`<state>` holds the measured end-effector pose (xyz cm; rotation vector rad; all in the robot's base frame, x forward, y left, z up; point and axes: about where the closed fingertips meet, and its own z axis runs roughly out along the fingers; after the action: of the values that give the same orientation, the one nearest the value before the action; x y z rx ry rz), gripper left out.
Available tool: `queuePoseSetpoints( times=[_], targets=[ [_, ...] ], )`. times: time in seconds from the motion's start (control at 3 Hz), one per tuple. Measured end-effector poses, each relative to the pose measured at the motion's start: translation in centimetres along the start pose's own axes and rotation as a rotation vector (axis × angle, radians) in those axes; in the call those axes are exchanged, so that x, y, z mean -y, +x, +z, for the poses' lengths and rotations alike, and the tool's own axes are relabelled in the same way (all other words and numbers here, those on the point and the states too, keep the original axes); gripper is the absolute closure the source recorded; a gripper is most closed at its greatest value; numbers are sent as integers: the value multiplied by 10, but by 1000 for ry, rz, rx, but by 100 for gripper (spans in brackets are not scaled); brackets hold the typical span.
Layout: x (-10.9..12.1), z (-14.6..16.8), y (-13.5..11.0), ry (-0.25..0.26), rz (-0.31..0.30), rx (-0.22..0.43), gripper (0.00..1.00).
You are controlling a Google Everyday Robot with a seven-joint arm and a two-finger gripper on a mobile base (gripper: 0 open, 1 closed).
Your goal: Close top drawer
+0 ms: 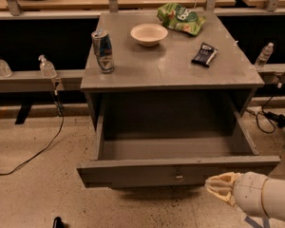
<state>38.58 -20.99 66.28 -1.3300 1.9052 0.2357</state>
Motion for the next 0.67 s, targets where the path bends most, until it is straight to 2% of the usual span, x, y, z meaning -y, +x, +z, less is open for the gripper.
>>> queuePoseSetpoints(
  times=[0.67],
  targets=[
    [43,33,32,49,16,15,100]
  ],
)
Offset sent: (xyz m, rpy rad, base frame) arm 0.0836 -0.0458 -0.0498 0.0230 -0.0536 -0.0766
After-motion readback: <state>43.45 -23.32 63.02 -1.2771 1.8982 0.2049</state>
